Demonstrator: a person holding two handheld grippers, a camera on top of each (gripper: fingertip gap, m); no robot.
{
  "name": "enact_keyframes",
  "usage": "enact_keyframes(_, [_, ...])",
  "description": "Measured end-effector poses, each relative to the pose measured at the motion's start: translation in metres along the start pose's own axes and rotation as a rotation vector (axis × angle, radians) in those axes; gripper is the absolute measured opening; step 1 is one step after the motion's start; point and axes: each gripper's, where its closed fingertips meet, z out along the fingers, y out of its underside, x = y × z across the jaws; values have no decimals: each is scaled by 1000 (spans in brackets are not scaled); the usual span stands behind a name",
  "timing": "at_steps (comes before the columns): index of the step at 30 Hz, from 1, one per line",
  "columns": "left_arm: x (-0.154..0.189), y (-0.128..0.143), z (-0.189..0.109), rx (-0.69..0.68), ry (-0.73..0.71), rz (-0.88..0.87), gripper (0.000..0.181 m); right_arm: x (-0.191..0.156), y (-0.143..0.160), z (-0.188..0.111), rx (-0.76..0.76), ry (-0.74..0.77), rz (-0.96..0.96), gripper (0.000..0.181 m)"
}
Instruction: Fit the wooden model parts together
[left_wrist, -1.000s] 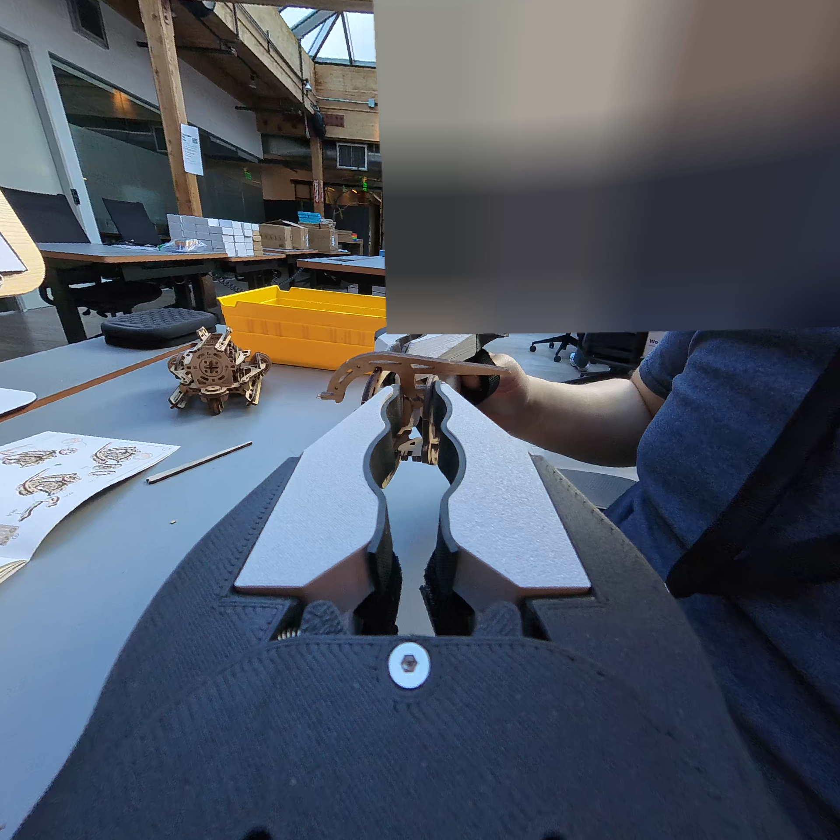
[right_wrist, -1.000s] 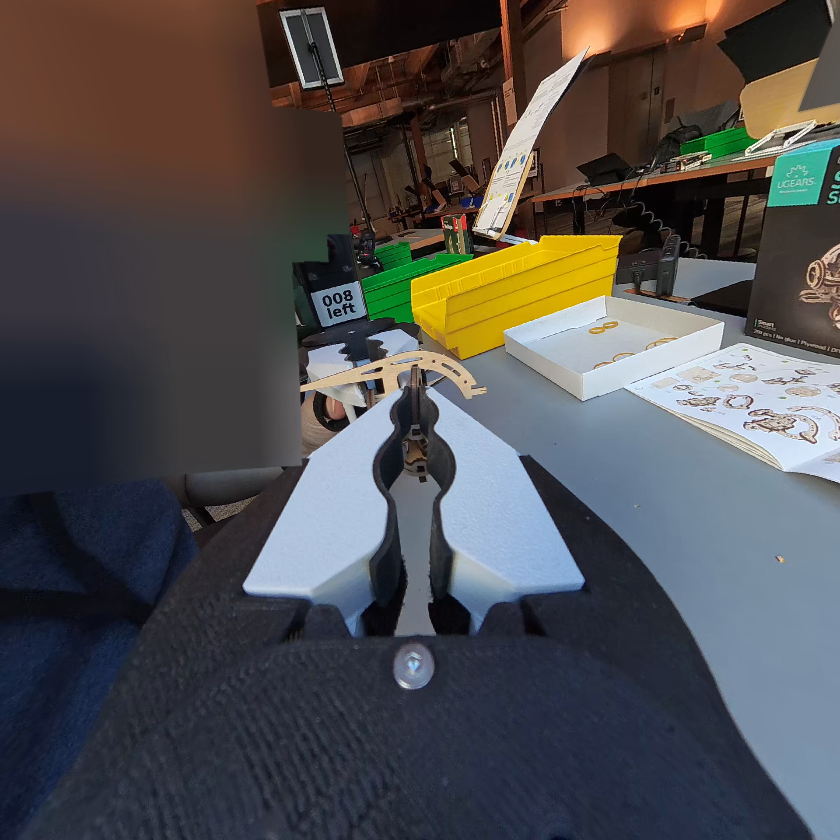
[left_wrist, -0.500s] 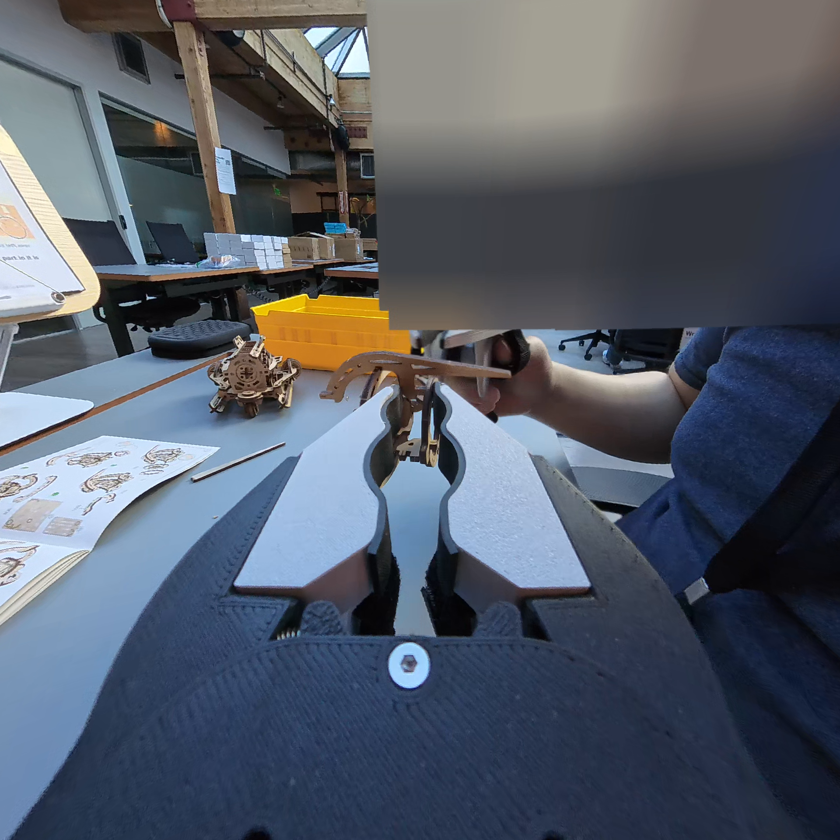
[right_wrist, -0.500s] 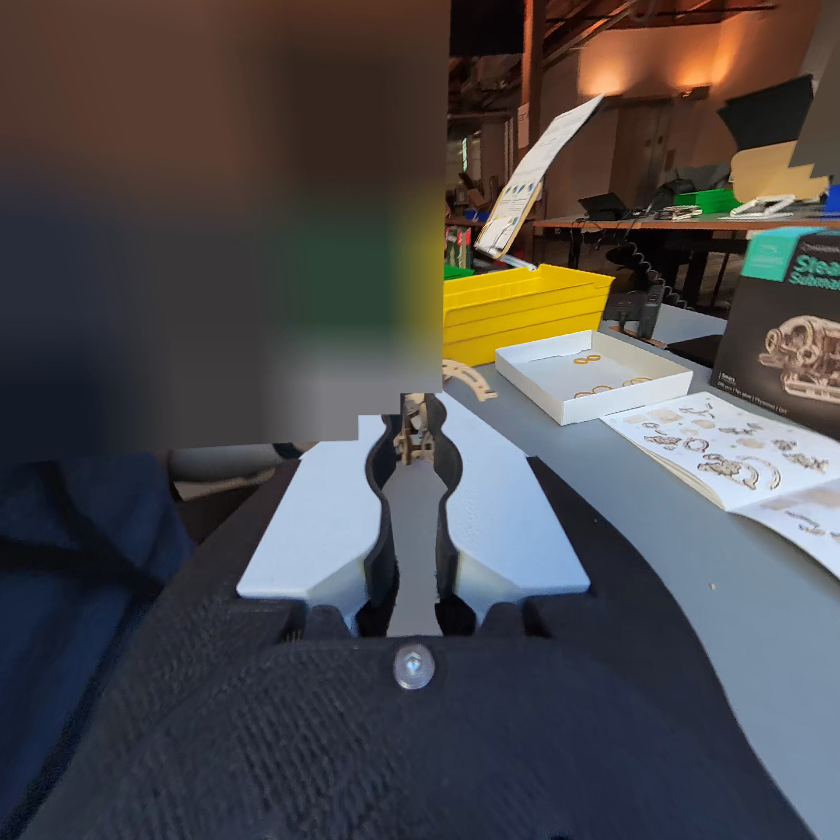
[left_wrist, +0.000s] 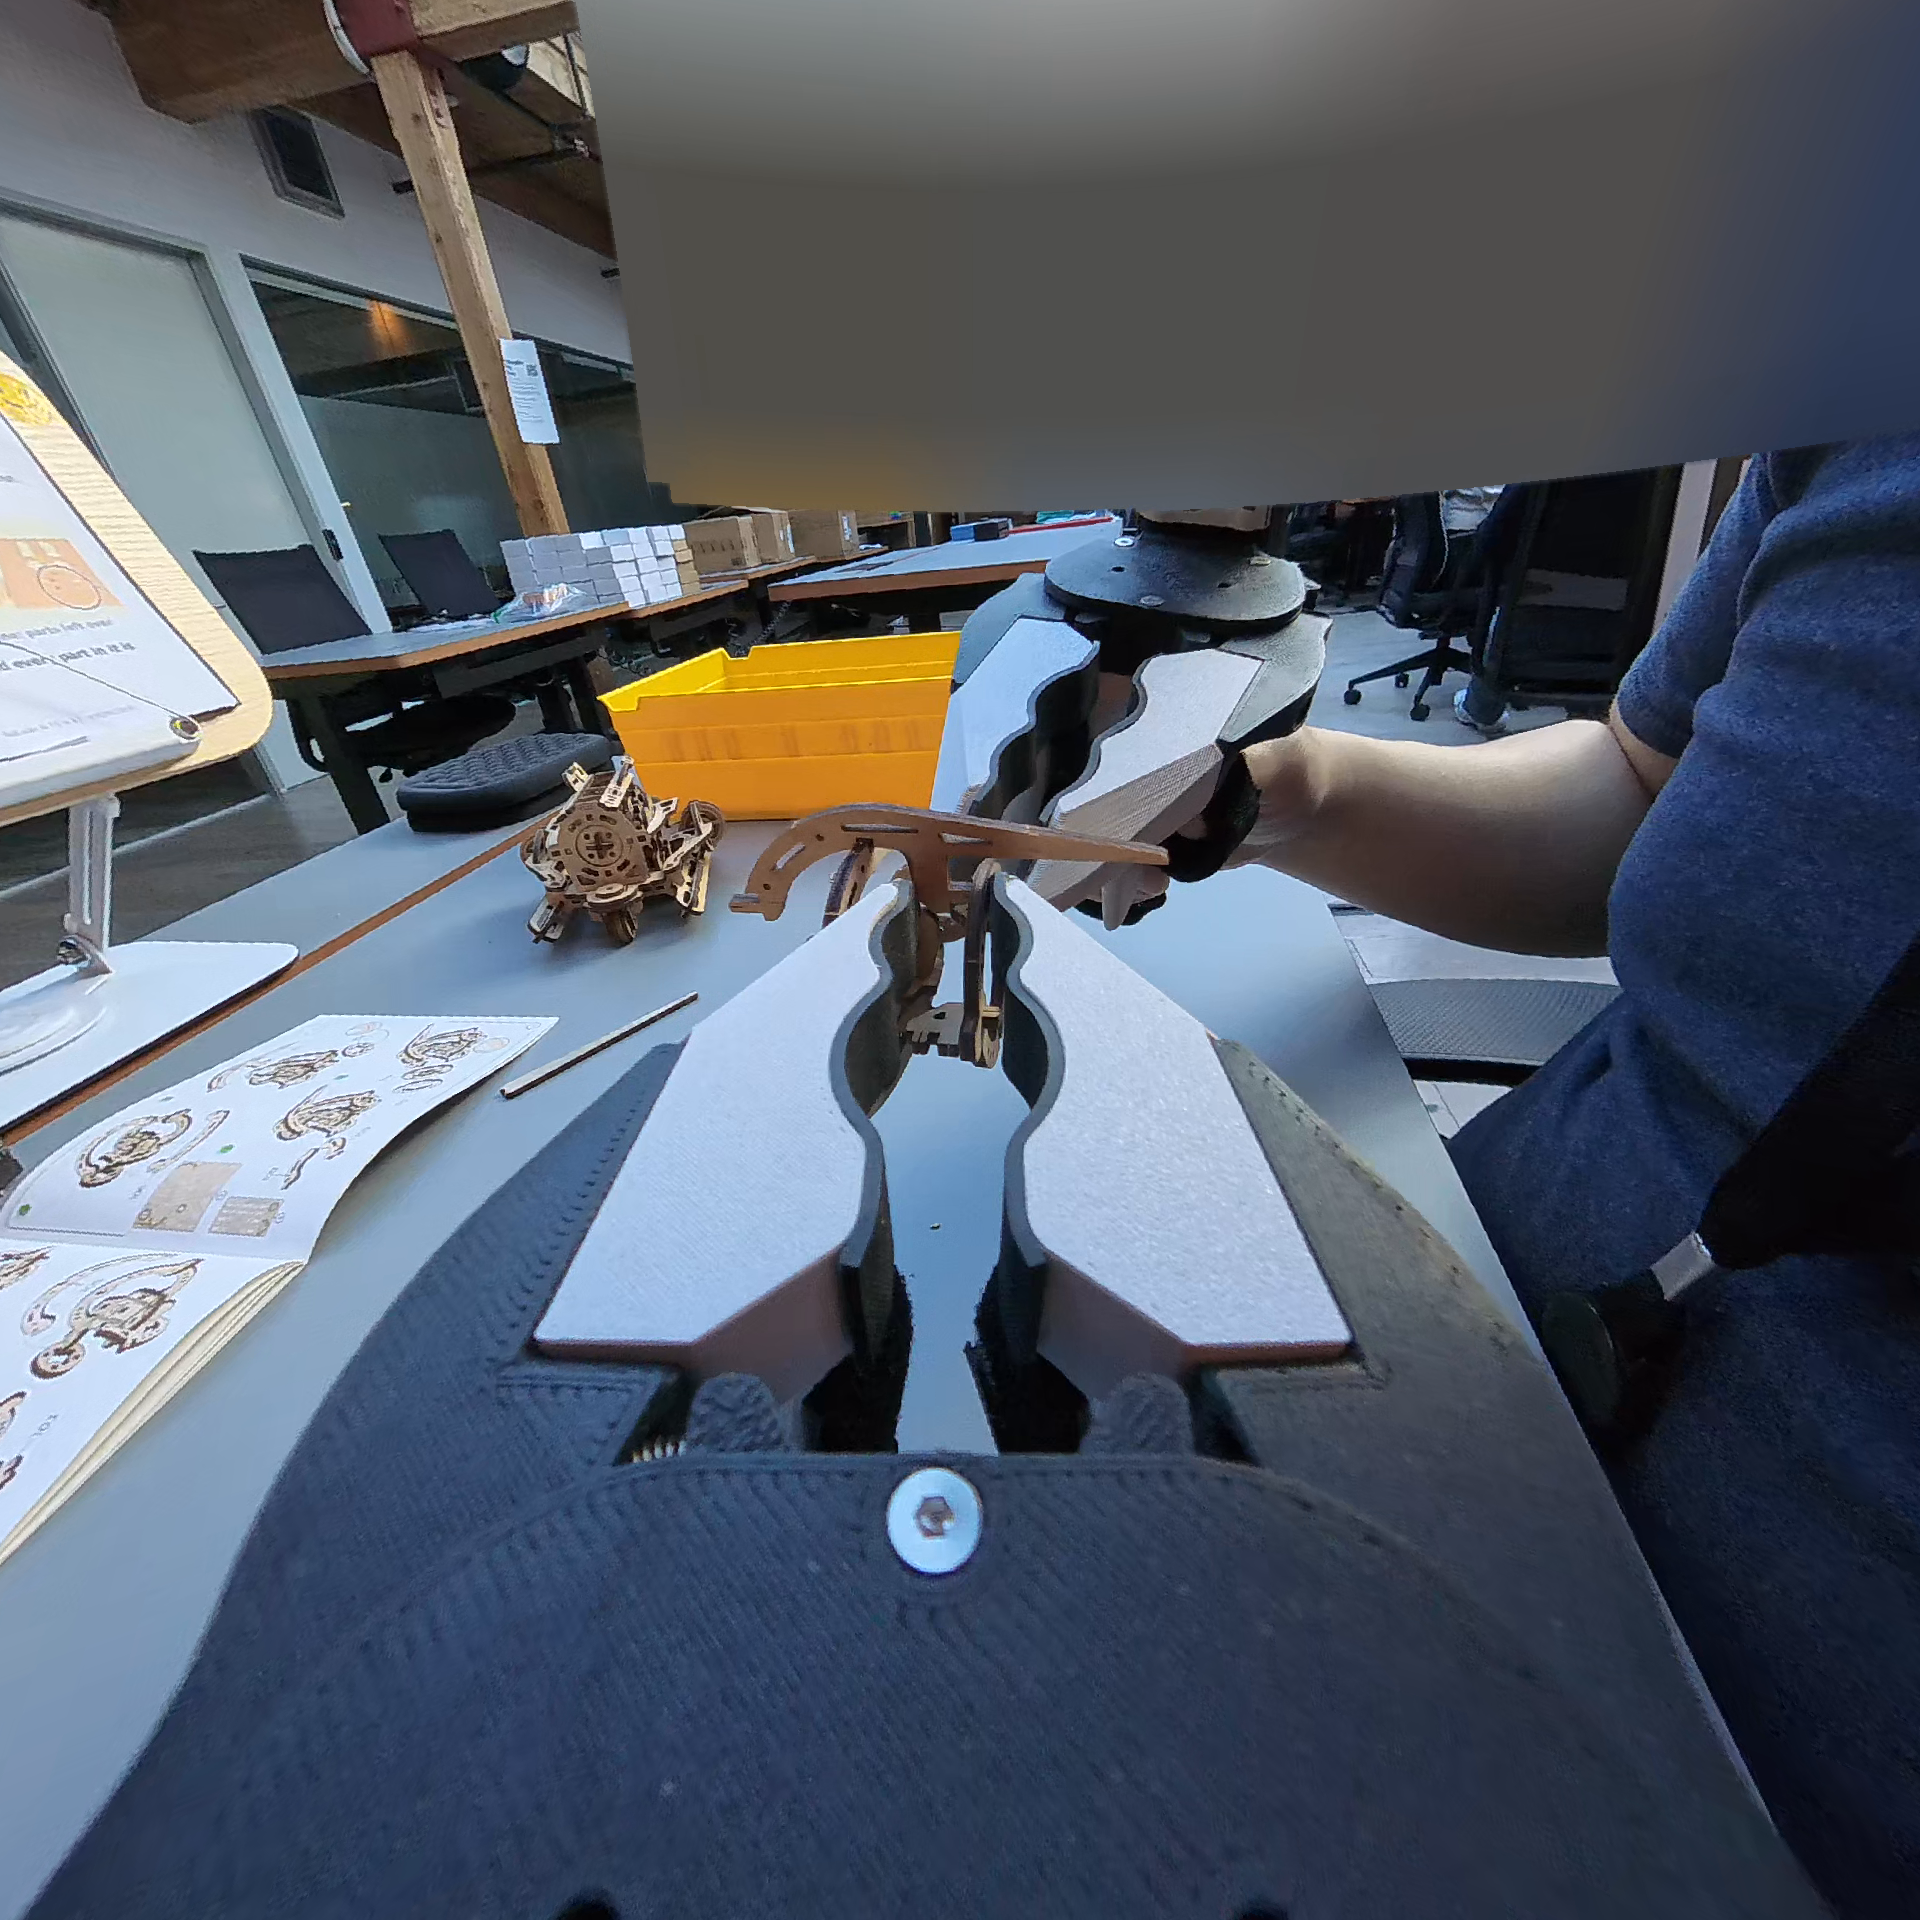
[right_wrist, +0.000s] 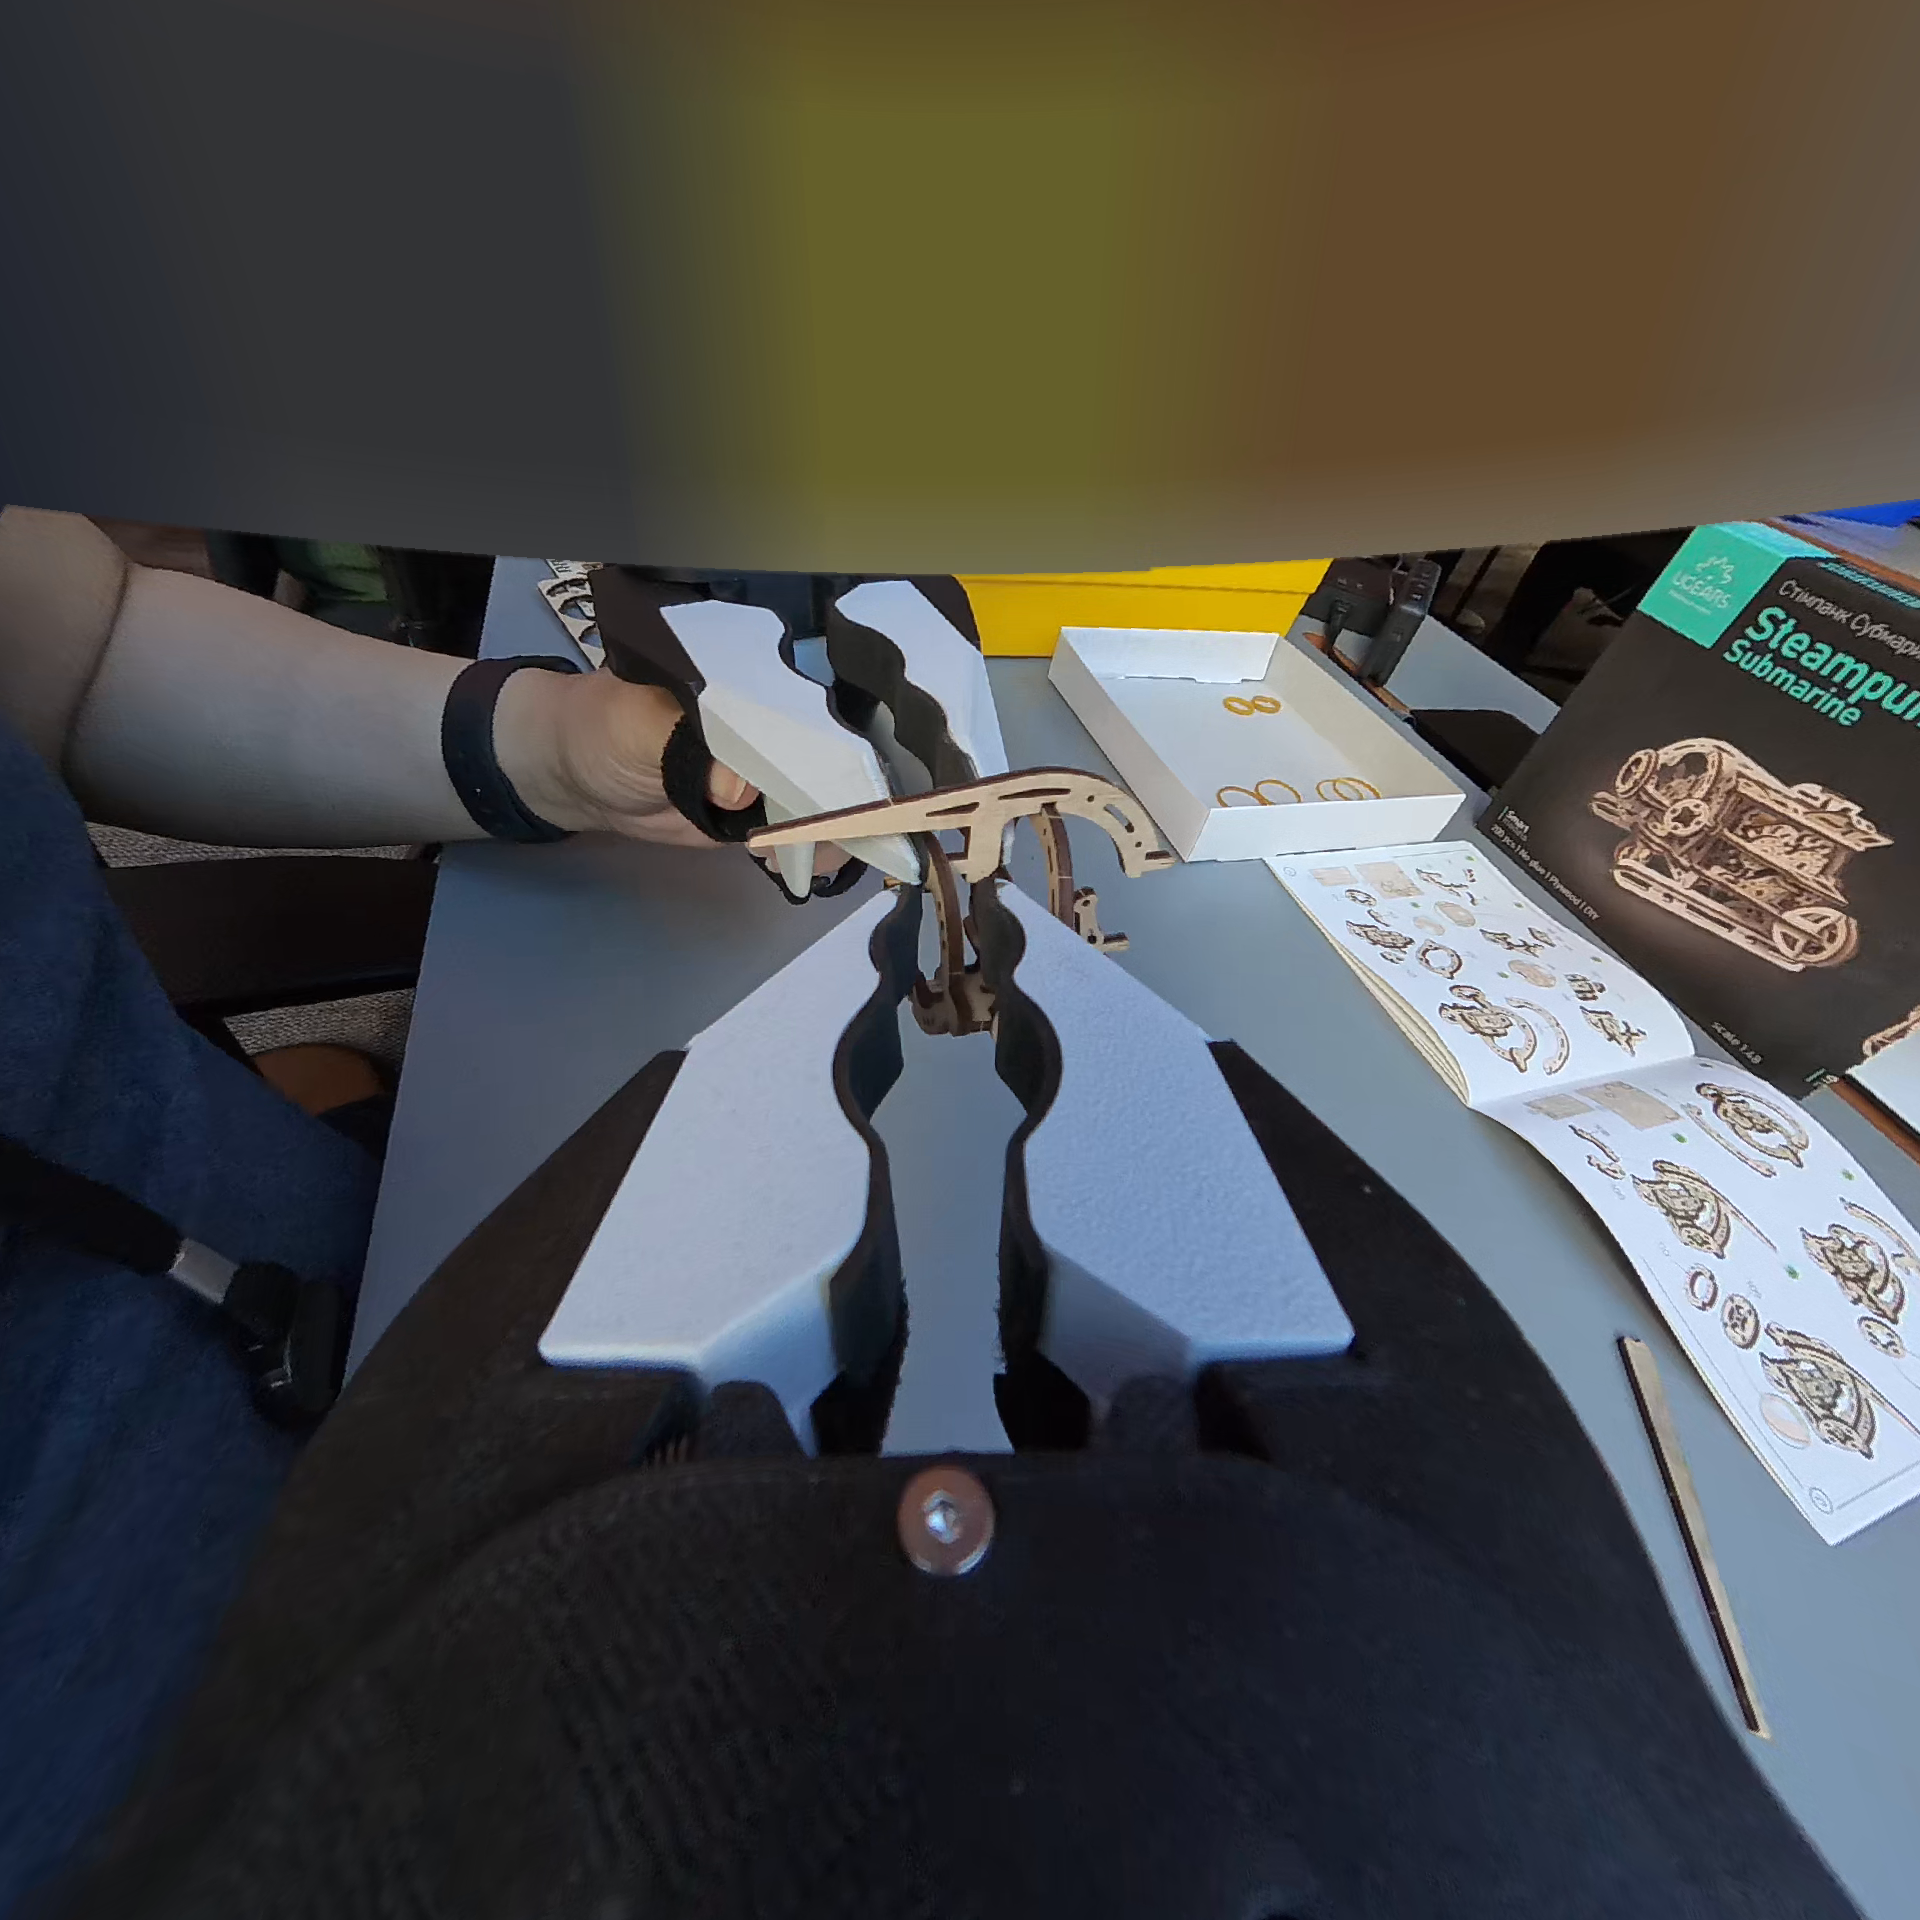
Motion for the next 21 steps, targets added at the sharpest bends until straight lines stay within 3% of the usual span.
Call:
enact_keyframes(9, [2,1,0,7,33,-14,11,-3,3,2,-77,47,-80,4])
enact_keyframes(21, [3,-3,-2,20,36,-49,11,0,6,-1,24,37,-21,2])
